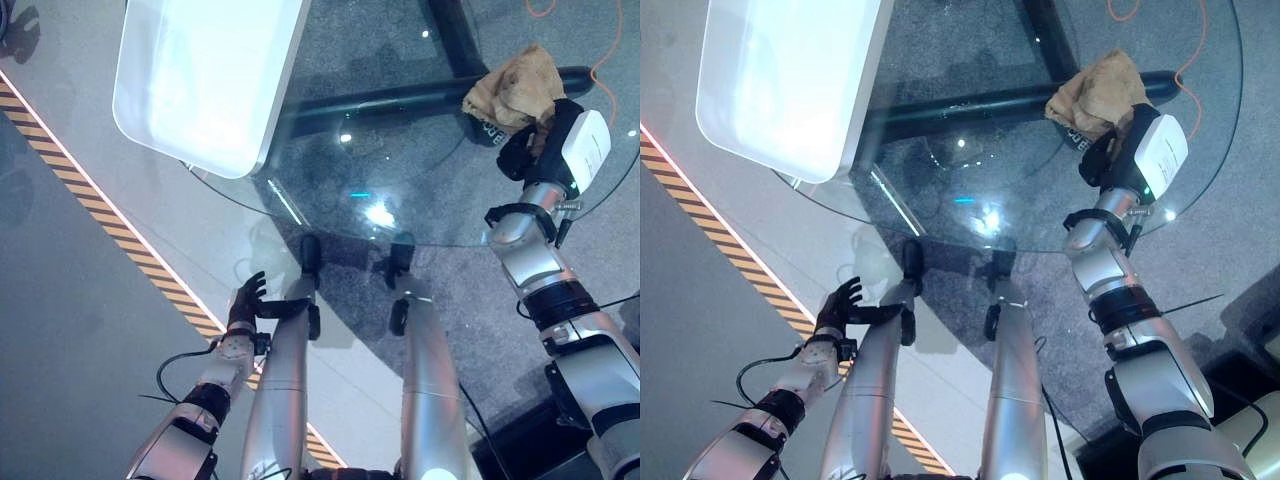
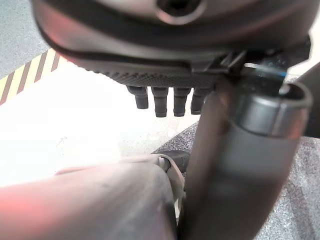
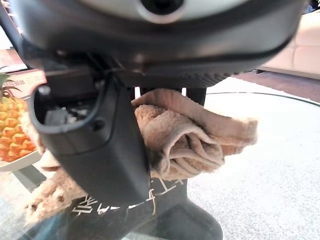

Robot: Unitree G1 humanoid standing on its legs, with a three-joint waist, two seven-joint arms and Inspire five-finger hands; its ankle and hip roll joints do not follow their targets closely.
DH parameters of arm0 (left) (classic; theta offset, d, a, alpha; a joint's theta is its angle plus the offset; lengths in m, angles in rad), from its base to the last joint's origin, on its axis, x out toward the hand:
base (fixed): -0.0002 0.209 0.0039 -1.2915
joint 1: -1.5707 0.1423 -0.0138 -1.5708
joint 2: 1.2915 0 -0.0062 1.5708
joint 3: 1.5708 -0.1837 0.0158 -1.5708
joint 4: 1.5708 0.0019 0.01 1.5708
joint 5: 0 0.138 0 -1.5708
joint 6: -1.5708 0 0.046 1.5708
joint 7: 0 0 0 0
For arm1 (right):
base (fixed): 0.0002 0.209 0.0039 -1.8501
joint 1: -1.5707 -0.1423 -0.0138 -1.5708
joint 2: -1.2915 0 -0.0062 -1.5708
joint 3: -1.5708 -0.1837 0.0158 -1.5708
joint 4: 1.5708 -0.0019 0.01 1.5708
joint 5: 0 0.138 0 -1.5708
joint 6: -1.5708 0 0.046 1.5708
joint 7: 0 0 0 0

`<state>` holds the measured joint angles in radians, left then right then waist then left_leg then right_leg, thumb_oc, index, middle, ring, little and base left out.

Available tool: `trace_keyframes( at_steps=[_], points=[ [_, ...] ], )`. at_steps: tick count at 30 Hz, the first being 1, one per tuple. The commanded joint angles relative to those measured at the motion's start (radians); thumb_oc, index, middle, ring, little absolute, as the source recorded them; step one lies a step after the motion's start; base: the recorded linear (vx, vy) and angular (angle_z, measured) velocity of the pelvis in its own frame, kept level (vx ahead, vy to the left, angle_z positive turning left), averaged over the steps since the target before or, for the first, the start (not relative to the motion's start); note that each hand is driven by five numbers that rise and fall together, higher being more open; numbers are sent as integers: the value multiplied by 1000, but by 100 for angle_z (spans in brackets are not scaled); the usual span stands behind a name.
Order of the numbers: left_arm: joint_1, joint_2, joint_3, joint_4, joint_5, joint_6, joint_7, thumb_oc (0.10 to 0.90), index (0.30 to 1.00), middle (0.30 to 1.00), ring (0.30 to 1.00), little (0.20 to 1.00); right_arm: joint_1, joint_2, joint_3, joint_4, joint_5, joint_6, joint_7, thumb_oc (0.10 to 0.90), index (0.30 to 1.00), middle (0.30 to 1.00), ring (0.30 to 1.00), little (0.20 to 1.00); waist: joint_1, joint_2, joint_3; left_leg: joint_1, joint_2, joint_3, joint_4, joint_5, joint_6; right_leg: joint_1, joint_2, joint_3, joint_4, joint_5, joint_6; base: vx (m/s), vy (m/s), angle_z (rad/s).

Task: Wipe the table with a cloth and put it in the basket.

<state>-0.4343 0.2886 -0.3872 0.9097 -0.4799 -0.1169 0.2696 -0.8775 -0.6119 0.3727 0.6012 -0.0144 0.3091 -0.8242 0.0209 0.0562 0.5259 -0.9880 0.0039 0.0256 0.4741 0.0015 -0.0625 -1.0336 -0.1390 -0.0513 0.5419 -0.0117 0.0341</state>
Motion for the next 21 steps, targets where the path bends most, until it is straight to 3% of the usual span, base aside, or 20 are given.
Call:
trace_keyframes(
  at_steps=[1,9,21],
  points=[
    [146,-59,-85,55,0,18,9,800,900,900,900,900,7,67,89,-54,44,-45,78,100,300,300,300,200,30,36,-6,-46,-39,16,72,-39,75,-13,16,-40,-28,44,-6,-53,57,3],
    [144,-73,-79,44,5,13,16,800,900,900,900,900,9,118,124,-194,-53,-59,211,100,300,300,300,200,36,26,-6,-31,-49,16,55,-36,82,1,19,-40,-37,44,0,-3,47,1],
    [139,-89,-68,47,24,2,17,800,900,900,900,900,19,241,239,-306,-138,-3,343,100,300,300,300,200,54,21,-6,2,-53,18,26,-29,84,30,9,-66,-53,39,3,1,12,-1]
  ],
)
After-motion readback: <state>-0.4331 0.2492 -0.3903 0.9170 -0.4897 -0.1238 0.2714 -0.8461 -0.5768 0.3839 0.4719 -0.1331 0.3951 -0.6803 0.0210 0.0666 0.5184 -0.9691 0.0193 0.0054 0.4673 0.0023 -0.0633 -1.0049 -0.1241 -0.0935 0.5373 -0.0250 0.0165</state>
